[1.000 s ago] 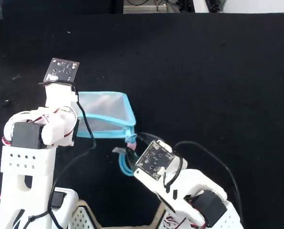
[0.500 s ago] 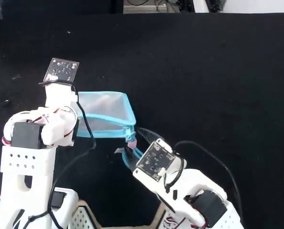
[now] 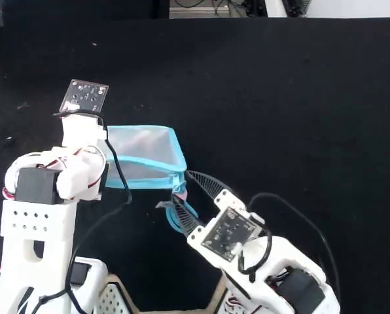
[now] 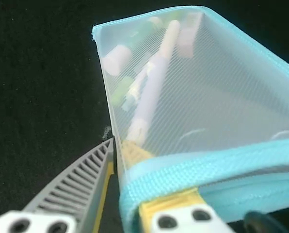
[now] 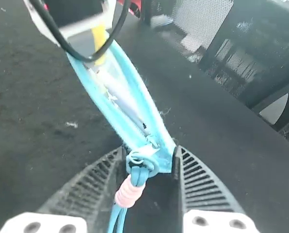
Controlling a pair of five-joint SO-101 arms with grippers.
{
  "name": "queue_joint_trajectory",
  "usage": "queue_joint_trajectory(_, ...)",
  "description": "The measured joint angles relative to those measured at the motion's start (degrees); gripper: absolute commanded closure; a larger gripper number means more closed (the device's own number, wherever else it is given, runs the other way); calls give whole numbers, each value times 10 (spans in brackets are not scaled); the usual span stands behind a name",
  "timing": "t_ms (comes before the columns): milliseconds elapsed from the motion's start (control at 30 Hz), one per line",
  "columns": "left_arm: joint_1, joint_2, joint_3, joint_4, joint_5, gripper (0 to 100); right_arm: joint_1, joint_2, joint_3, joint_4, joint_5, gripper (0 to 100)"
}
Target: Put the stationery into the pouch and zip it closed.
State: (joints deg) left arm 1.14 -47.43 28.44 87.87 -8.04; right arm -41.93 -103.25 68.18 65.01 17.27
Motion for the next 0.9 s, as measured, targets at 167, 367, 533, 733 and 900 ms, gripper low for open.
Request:
queue_joint_trajectory(167,0,0,0,0,0,970,0,0,17,-12,21,846)
queue_joint_trajectory(367,0,0,0,0,0,969,14,0,62,-32,44,846)
queue_joint_trajectory(533,0,0,0,0,0,969,39,0,65,-35,46,847)
queue_joint_trajectory(733,0,0,0,0,0,969,41,0,65,-35,46,848)
queue_joint_trajectory(900,0,0,0,0,0,969,41,0,65,-35,46,848)
